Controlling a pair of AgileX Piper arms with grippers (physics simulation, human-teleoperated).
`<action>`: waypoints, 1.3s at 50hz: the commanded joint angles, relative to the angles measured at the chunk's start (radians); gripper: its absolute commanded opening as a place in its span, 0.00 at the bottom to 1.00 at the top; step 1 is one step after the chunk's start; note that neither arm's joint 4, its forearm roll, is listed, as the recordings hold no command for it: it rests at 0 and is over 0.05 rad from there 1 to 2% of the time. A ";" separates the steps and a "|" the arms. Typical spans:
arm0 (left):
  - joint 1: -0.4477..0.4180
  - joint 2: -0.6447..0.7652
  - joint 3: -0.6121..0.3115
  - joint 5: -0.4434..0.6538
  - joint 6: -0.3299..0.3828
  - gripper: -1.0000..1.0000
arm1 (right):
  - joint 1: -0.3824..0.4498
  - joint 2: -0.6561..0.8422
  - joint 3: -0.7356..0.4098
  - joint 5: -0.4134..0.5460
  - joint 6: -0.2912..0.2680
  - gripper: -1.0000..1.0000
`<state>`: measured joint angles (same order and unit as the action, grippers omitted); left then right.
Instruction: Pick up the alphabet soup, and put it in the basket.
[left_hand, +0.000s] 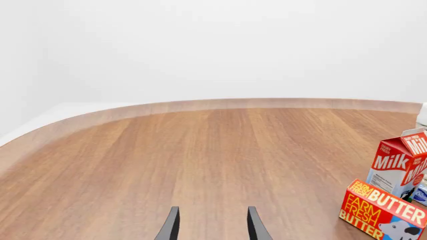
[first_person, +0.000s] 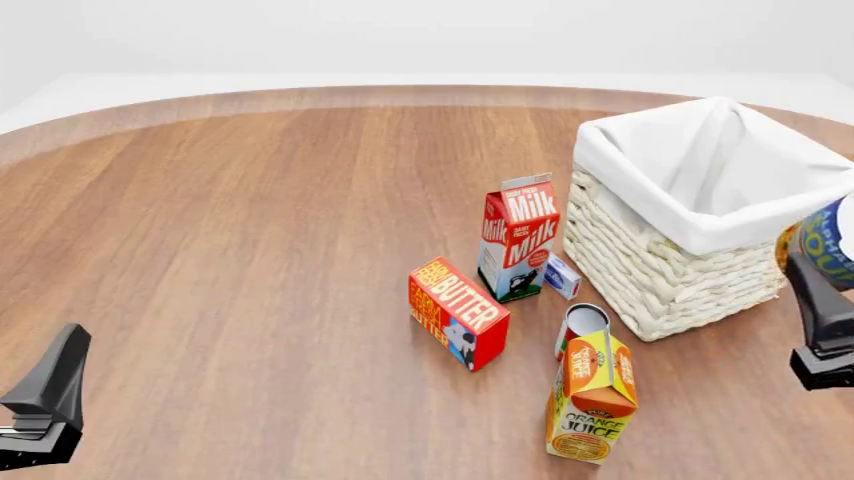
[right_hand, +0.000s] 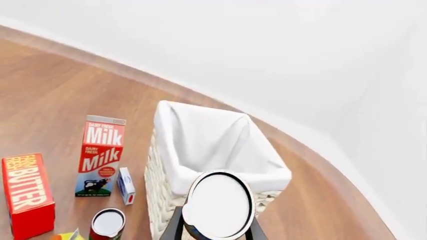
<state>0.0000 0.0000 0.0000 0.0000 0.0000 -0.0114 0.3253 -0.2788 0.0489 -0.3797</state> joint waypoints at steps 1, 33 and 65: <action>0.000 0.000 0.000 0.000 0.000 1.00 | 0.009 0.038 -0.075 -0.002 0.002 0.00; 0.000 0.000 0.000 0.000 0.000 1.00 | -0.008 0.198 -0.227 -0.013 0.023 0.00; 0.000 0.000 0.000 0.000 0.000 1.00 | -0.018 0.372 -0.341 -0.036 0.046 0.00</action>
<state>0.0000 0.0000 0.0000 0.0000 0.0000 -0.0239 0.6374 -0.5794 0.0366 -0.3664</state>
